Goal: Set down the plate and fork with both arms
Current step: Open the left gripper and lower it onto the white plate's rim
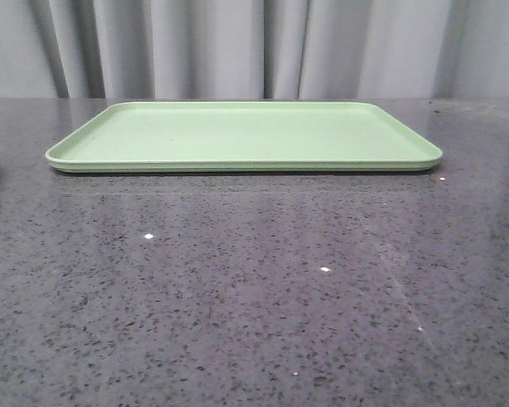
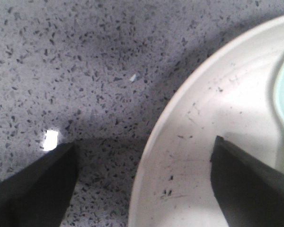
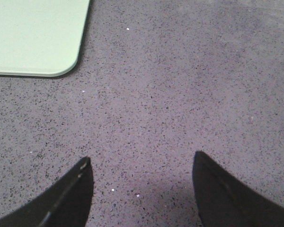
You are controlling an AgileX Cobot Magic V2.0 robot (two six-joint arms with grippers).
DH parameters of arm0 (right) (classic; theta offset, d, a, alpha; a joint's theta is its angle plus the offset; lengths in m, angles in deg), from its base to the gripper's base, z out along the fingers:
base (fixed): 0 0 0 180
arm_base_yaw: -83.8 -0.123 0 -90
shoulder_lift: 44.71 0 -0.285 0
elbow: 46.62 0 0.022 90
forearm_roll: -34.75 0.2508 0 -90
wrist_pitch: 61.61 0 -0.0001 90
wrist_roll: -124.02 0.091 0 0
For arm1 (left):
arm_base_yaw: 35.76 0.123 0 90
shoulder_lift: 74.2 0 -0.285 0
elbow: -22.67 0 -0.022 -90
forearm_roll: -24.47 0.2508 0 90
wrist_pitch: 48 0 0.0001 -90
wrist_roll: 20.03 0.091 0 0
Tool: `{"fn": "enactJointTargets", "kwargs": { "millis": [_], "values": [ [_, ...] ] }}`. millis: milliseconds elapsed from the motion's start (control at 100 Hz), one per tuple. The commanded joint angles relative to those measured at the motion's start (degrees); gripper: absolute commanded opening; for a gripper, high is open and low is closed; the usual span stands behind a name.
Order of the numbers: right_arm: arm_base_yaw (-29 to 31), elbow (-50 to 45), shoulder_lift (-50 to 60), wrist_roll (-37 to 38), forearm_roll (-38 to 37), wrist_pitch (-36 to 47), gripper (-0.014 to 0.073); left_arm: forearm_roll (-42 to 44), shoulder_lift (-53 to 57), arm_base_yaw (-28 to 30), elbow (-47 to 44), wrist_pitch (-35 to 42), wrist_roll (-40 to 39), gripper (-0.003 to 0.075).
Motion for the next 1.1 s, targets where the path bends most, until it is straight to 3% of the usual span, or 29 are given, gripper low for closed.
{"fn": "enactJointTargets", "kwargs": {
  "millis": [0,280,700,920,1090],
  "values": [
    [0.39,1.96,-0.66,-0.68,-0.27,3.65,0.0465,-1.09,1.31,-0.03,1.36,0.45,-0.07,0.0492],
    [0.39,1.96,-0.66,-0.68,-0.27,3.65,0.0465,-0.84,1.31,-0.03,1.36,0.14,-0.07,0.031],
    [0.39,1.96,-0.66,-0.68,-0.27,3.65,0.0465,-0.84,1.31,-0.03,1.36,-1.46,-0.07,0.0146],
    [0.39,1.96,-0.66,-0.68,-0.27,3.65,0.0465,-0.69,1.31,-0.03,1.36,-1.58,-0.07,-0.0013],
    [0.39,1.96,-0.66,-0.68,-0.27,3.65,0.0465,-0.69,1.31,0.08,1.36,-1.94,-0.07,-0.002]
  ]
}}
